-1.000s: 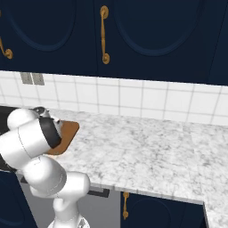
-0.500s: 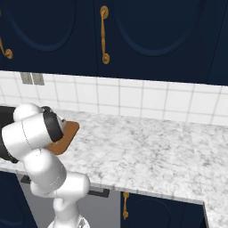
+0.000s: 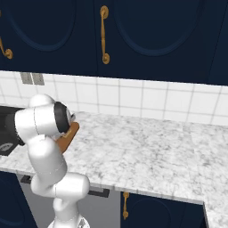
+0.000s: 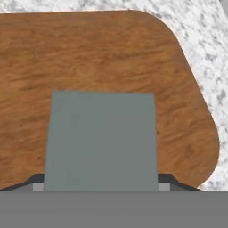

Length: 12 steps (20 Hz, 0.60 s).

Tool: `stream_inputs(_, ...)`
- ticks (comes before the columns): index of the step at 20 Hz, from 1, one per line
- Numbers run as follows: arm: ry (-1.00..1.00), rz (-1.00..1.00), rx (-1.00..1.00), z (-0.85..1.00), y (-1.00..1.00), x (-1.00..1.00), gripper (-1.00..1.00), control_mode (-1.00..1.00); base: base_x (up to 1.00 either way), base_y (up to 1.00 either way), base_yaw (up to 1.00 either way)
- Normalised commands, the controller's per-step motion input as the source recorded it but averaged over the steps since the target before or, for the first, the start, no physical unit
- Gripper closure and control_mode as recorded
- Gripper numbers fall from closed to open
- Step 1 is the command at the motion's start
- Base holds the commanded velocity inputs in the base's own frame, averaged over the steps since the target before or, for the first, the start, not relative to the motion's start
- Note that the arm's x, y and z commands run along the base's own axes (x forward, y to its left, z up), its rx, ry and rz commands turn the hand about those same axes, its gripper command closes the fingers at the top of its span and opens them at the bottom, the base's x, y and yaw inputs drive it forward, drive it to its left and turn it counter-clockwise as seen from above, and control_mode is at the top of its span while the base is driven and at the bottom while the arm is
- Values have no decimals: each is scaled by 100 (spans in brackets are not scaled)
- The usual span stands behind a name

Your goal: Pick up the sponge from the counter and clean the cutting board by briefly scrubbing or pressing down on the cutting board. Once finished, release the sponge.

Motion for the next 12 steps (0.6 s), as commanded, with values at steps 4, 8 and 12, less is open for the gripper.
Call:
stream_inputs(4,0,0,0,0,4,45,100,-100,0,0,0)
stream_inputs(8,0,-3,0,-1,13,8,100,-100,0,0,0)
stream_inputs(12,0,-4,0,0,1,-52,100,-100,0,0,0)
